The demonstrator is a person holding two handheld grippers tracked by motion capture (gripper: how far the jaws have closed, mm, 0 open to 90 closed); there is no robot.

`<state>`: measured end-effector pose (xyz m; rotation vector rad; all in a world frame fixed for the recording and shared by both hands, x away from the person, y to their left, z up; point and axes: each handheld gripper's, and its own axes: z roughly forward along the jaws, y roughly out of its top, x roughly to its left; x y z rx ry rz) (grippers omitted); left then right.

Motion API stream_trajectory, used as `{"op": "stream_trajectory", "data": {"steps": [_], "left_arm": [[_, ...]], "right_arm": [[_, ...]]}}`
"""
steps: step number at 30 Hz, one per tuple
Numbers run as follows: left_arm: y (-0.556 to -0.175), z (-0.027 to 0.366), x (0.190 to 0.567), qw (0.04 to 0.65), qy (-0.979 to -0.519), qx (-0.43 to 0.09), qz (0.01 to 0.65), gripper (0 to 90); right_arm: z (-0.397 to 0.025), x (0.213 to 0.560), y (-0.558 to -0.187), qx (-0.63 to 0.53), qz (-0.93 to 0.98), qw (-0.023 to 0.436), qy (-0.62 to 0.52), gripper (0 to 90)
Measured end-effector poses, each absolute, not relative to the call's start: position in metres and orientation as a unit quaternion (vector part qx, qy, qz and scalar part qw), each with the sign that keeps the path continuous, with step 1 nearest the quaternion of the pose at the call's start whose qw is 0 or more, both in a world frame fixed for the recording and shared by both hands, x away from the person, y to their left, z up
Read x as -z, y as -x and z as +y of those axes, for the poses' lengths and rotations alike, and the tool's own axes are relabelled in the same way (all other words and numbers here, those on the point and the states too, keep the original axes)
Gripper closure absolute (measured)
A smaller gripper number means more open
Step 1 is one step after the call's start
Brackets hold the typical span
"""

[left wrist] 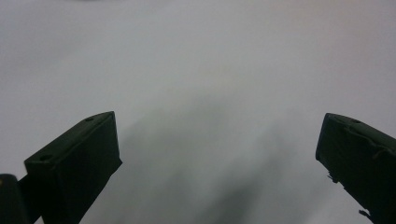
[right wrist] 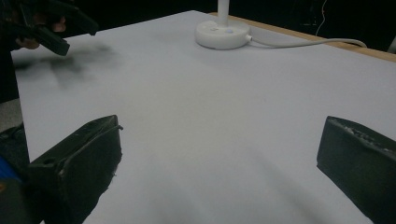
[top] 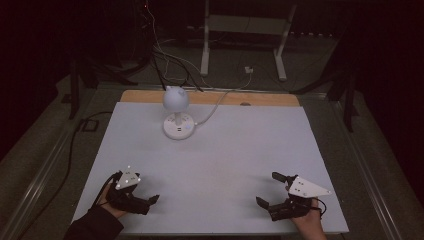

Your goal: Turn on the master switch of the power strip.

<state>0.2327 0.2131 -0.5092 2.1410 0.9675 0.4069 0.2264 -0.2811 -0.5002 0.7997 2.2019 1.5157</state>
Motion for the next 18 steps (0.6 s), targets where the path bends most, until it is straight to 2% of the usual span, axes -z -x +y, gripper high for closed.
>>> {"op": "stream_trajectory", "data": {"steps": [12,18], "left_arm": [[-0.220,0.227,0.522,0.363,-0.824,-0.141,0.412,0.3],[-0.221,0.229,0.524,0.349,-0.823,-0.153,0.422,0.3]], "right_arm": [[-0.281,0.501,-0.227,-0.534,0.778,0.173,-0.281,0.0],[-0.281,0.502,-0.227,-0.532,0.780,0.174,-0.280,0.1]]}}
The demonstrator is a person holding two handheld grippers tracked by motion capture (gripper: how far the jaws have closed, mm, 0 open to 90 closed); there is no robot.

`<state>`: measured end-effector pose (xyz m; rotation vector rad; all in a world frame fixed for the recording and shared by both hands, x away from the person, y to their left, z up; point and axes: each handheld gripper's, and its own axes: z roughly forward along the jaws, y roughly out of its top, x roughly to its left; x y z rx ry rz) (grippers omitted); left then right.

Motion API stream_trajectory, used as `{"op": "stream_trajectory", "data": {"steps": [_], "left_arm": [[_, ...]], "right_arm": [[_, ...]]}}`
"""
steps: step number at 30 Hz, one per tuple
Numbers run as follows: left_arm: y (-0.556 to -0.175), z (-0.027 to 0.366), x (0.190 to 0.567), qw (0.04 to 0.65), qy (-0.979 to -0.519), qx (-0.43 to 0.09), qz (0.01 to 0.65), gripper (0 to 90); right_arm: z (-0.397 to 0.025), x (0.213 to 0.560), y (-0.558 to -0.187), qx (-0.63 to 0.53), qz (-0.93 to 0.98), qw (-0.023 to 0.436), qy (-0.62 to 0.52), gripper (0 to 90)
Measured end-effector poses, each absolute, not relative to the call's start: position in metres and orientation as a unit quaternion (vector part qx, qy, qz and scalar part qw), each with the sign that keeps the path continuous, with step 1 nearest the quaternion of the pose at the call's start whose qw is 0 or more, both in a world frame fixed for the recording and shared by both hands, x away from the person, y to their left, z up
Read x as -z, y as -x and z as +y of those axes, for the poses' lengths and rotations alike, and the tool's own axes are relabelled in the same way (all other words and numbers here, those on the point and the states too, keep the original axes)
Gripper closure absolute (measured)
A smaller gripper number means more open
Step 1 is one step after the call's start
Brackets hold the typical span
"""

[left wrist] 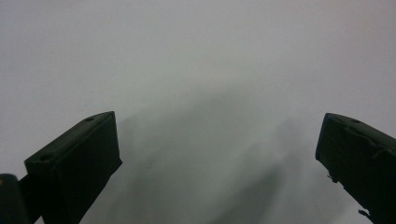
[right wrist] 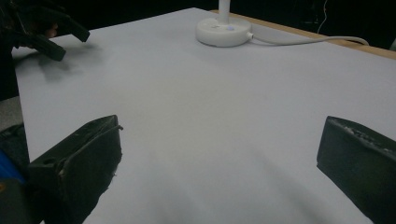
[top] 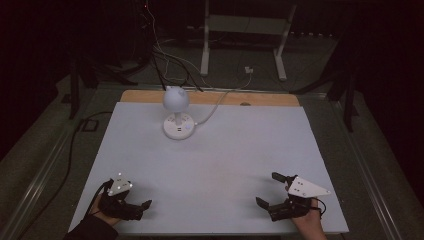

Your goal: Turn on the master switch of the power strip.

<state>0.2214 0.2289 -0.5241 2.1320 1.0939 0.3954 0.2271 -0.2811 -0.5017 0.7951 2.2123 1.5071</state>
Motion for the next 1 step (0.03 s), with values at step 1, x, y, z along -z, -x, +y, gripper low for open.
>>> {"op": "stream_trajectory", "data": {"steps": [1], "left_arm": [[-0.2214,0.2288,0.5241,0.350,-0.824,-0.152,0.420,0.3]], "right_arm": [[-0.2812,0.5017,-0.2272,-0.531,0.780,0.173,-0.281,0.1]]}}
